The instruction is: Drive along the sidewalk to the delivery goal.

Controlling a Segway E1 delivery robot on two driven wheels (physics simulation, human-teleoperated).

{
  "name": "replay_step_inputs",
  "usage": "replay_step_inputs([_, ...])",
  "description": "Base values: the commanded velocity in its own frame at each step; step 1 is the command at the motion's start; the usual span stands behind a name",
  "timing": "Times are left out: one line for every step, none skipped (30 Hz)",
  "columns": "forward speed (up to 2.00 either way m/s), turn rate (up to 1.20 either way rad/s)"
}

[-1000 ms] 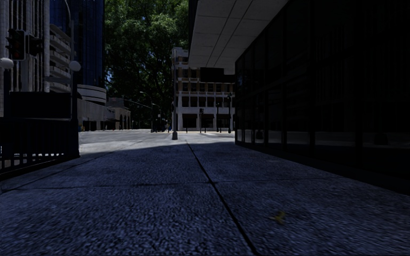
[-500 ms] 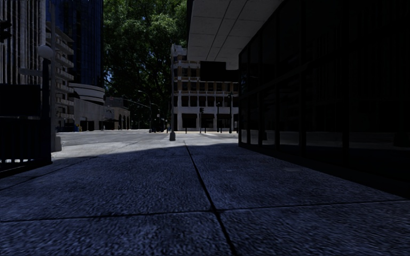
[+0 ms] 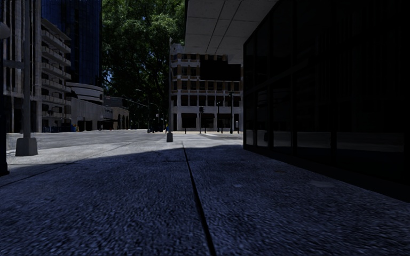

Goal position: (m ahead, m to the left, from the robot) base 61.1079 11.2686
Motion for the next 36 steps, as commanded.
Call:
replay_step_inputs([2.00,0.00])
replay_step_inputs([2.00,0.00])
replay_step_inputs([2.00,0.00])
replay_step_inputs([2.00,0.00])
replay_step_inputs([2.00,0.00])
replay_step_inputs([2.00,0.00])
replay_step_inputs([2.00,0.00])
replay_step_inputs([2.00,0.00])
replay_step_inputs([2.00,0.00])
replay_step_inputs([2.00,0.00])
replay_step_inputs([2.00,0.00])
replay_step_inputs([2.00,0.00])
replay_step_inputs([2.00,0.00])
replay_step_inputs([2.00,0.00])
replay_step_inputs([2.00,0.00])
replay_step_inputs([2.00,0.00])
replay_step_inputs([2.00,0.00])
replay_step_inputs([2.00,0.00])
replay_step_inputs([2.00,0.00])
replay_step_inputs([2.00,0.00])
replay_step_inputs([2.00,0.00])
replay_step_inputs([2.00,0.00])
replay_step_inputs([2.00,0.00])
replay_step_inputs([2.00,0.00])
replay_step_inputs([2.00,0.00])
replay_step_inputs([2.00,0.00])
replay_step_inputs([2.00,0.00])
replay_step_inputs([2.00,0.00])
replay_step_inputs([2.00,0.00])
replay_step_inputs([2.00,0.00])
replay_step_inputs([2.00,0.00])
replay_step_inputs([2.00,0.00])
replay_step_inputs([2.00,0.00])
replay_step_inputs([2.00,0.00])
replay_step_inputs([2.00,0.00])
replay_step_inputs([2.00,0.00])
